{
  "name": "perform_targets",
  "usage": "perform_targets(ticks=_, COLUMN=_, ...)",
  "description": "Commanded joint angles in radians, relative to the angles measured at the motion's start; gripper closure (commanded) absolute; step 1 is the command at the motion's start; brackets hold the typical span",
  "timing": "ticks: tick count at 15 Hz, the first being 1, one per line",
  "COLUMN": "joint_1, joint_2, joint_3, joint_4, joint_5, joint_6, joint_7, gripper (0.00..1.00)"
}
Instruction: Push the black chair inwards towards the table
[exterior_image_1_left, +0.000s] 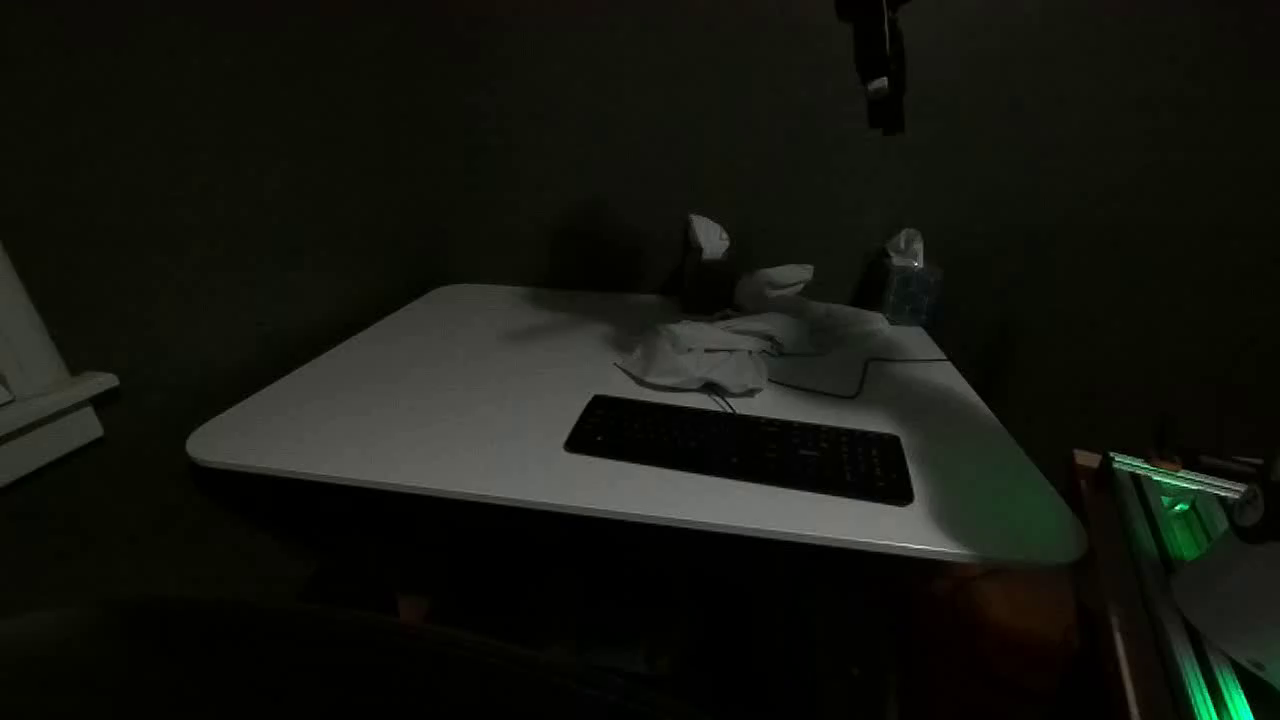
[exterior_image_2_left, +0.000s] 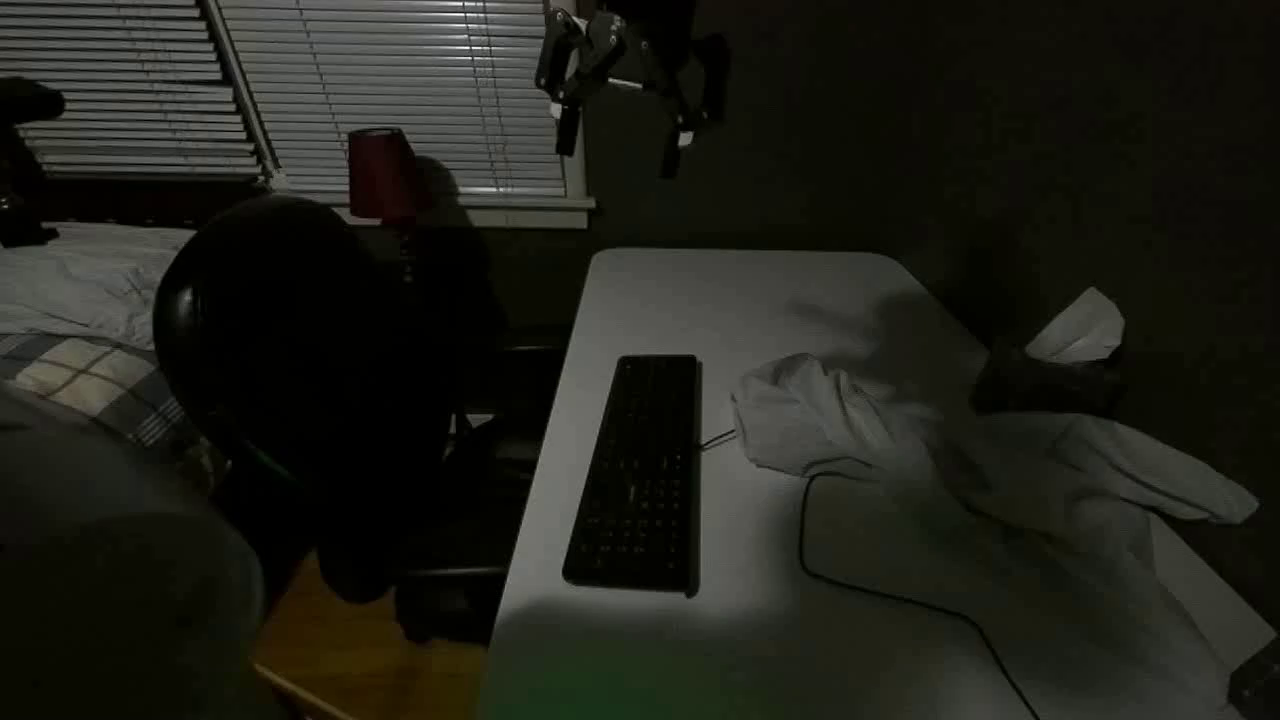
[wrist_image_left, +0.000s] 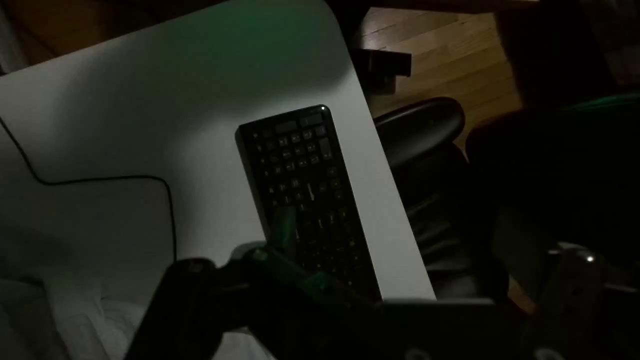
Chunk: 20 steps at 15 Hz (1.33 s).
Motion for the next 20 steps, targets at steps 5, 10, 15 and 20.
perform_targets(ticks=5, joint_1=-0.016, joint_2=0.002, joint_3=0.014, joint_4=0.003, joint_5=0.003, joint_6=-0.003, joint_7=-0.003, gripper=0.00)
perform_targets(ticks=10, joint_1=0.037, joint_2=0.004, joint_3=0.079, joint_4=-0.014, joint_5=0.108, joint_6=0.009, joint_7=0.027, gripper=0.00)
perform_targets(ticks=15, joint_1=0.098, joint_2=0.031, joint_3=0.197, joint_4=-0.006, joint_5=0.190, joint_6=0.097, joint_7=0.143, gripper=0.00)
perform_targets(ticks=20, joint_1=0.159, joint_2=0.082, joint_3=0.300, joint_4=0.010, joint_5=0.269, joint_6=0.158, joint_7=0.293, gripper=0.00)
